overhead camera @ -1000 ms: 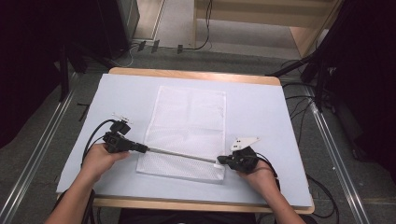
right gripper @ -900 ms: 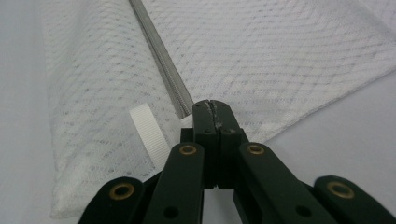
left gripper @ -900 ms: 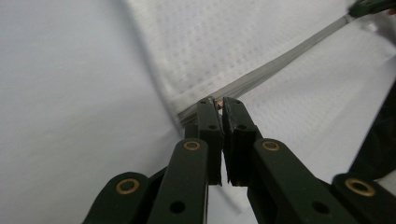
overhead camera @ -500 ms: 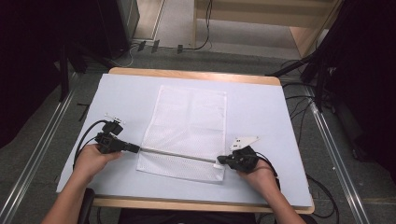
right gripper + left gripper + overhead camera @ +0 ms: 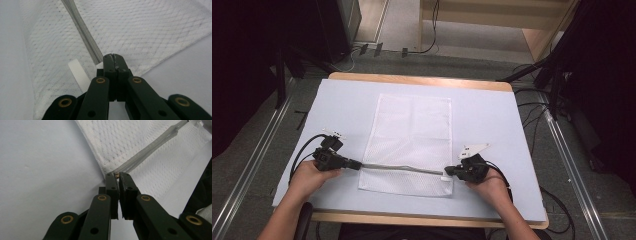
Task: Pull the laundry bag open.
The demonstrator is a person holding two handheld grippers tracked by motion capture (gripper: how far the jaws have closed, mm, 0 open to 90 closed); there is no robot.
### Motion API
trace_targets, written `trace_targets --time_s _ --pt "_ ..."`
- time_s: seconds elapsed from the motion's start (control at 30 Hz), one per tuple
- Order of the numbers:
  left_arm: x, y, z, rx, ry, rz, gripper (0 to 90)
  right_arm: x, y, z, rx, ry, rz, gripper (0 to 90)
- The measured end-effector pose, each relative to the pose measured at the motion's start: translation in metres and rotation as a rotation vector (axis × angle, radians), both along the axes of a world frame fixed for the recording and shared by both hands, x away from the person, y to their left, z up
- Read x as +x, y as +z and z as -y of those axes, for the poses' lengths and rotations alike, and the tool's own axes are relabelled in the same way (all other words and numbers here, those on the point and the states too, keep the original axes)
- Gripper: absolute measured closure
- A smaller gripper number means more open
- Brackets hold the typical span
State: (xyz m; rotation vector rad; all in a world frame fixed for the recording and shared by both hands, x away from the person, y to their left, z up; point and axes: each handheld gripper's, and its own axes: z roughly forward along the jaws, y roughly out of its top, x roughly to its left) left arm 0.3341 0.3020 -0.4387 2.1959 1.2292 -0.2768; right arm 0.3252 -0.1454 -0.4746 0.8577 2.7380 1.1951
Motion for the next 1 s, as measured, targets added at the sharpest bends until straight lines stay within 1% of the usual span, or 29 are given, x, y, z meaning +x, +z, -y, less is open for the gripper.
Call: trace_targets --time_s 0.1,0.17,0.2,0.27,0.3,0.33,0.37,0.4,0.47,0.6,0.63,0.7,0.77,0.8,0.87,0.93,1.0 --pt "-0.002 -0.001 0.000 -0.012 0.006 -0.006 86.8 0.001 0.000 0.000 0.001 0.006 0.000 90.0" --pt "-0.002 -0.001 0.001 -0.010 -0.002 0.009 86.5 0.002 0.000 0.000 0.002 0.006 -0.011 90.0" --pt "-0.002 0.000 0.000 -0.009 -0.010 0.026 85.7 0.003 0.000 0.000 0.006 0.008 -0.017 90.0" --pt "-0.002 0.001 -0.001 -0.023 -0.016 0.060 77.1 0.004 0.001 0.000 0.010 0.007 -0.034 89.7" --pt "-0.003 0.003 -0.001 -0.027 -0.018 0.080 72.2 0.005 0.002 0.000 0.021 0.010 -0.035 84.8" --pt "-0.003 0.004 -0.001 -0.023 -0.023 0.102 70.2 0.005 0.003 0.000 0.027 0.005 -0.024 83.0" --pt "-0.003 0.005 -0.001 -0.027 -0.023 0.120 69.0 0.006 0.004 0.000 0.029 -0.004 -0.027 83.1" --pt "-0.004 0.006 -0.001 -0.032 -0.020 0.134 66.2 0.006 0.006 0.000 0.036 -0.010 -0.035 83.1" --pt "-0.004 0.008 -0.002 -0.035 -0.020 0.152 64.1 0.006 0.008 0.001 0.048 -0.020 -0.021 82.4" --pt "-0.002 0.009 -0.004 -0.037 -0.004 0.179 56.9 0.008 0.014 0.006 0.091 -0.050 -0.006 74.0" --pt "-0.002 0.010 -0.004 -0.036 0.010 0.187 55.3 0.009 0.016 0.008 0.105 -0.057 -0.001 70.4" --pt "0.000 0.011 -0.007 -0.051 0.031 0.208 50.5 0.010 0.018 0.011 0.113 -0.080 0.005 68.0" --pt "0.003 0.013 -0.009 -0.056 0.051 0.233 47.4 0.012 0.019 0.015 0.120 -0.100 0.014 61.7" --pt "0.004 0.013 -0.010 -0.051 0.059 0.246 46.9 0.012 0.020 0.017 0.122 -0.115 0.013 60.8" --pt "0.005 0.014 -0.012 -0.038 0.073 0.267 44.3 0.014 0.020 0.022 0.125 -0.136 0.014 56.0" --pt "0.007 0.013 -0.013 -0.026 0.082 0.270 42.5 0.016 0.021 0.026 0.135 -0.160 0.012 52.3" --pt "0.008 0.012 -0.017 -0.019 0.089 0.269 40.5 0.018 0.021 0.031 0.140 -0.178 0.024 49.2"
